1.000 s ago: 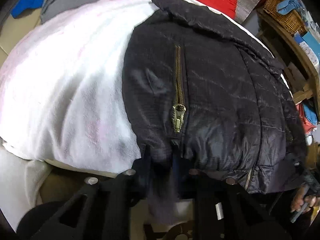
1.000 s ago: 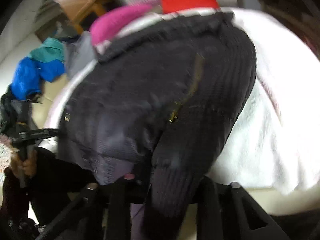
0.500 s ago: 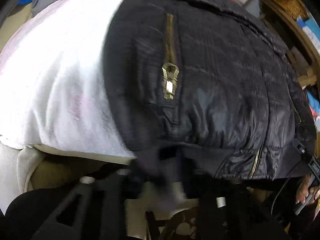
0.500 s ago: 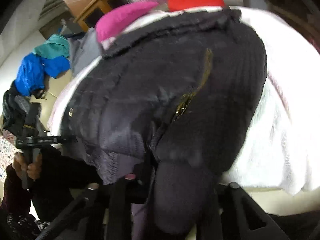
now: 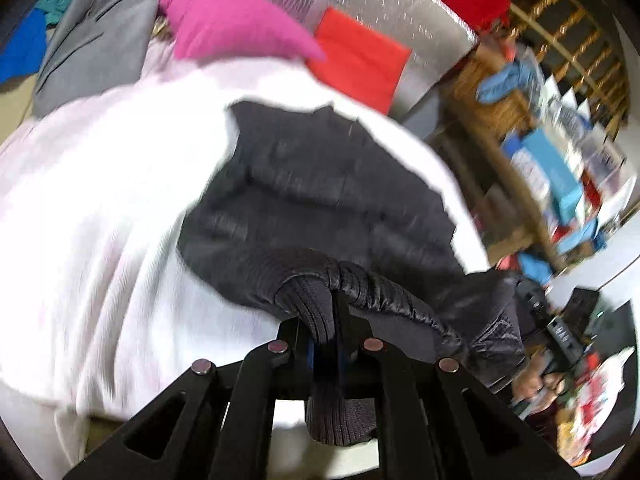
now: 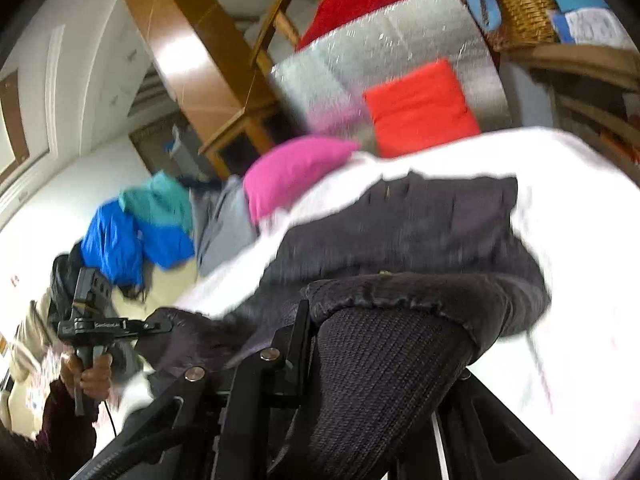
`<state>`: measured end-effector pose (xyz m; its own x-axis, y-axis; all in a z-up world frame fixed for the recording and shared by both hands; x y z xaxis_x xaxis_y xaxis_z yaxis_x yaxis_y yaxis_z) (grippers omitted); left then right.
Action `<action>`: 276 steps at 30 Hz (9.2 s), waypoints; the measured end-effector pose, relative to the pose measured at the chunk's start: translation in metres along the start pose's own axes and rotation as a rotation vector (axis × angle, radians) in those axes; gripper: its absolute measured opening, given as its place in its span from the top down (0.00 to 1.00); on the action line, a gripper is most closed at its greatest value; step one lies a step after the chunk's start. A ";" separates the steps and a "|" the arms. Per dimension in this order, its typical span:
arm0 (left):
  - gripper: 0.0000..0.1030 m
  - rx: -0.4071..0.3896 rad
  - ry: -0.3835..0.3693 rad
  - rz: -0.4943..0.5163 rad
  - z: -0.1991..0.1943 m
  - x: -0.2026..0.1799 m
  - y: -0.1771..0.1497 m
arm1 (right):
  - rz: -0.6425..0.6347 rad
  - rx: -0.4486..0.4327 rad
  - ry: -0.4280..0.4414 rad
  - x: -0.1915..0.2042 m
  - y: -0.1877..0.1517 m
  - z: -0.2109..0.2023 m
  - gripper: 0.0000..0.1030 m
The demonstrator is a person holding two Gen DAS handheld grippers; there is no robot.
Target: Fold large clothes
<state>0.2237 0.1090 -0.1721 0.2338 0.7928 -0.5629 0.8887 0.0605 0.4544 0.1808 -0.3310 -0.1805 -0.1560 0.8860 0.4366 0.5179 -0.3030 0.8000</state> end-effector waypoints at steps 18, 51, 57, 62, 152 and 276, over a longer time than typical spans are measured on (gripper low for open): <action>0.91 -0.105 0.056 -0.002 0.197 -0.013 0.262 | 0.102 -0.067 -0.244 -0.149 0.175 0.222 0.85; 0.19 -0.285 0.001 -0.166 0.149 0.004 0.179 | 0.565 -0.070 -0.001 -0.209 0.088 0.097 0.19; 0.18 -0.171 0.196 -0.310 0.166 0.047 0.086 | 0.643 0.019 -0.048 -0.196 0.035 0.092 0.19; 0.18 -0.205 0.396 -0.267 0.178 0.052 0.090 | 0.613 0.087 -0.195 -0.203 0.021 0.119 0.19; 0.52 -0.175 -0.031 -0.589 0.240 0.089 0.131 | 0.592 0.031 -0.310 -0.232 0.035 0.192 0.52; 0.26 -0.347 0.597 0.367 0.172 -0.073 0.041 | 0.205 0.298 -0.397 -0.139 0.014 0.202 0.29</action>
<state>0.3107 -0.0510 -0.2314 0.1501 0.9848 0.0869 0.5984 -0.1605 0.7850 0.3798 -0.3873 -0.3127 0.2737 0.9012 0.3362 0.7298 -0.4222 0.5376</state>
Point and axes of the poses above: each gripper's, at about its wrist camera, not at the fingertips, and z roughly the way its jaws point, x to its left, y to its top, the point moved 5 cm from there along z, roughly the way its jaws point, and after that the axes turned 6 degrees about -z, right-handed, at the moved point
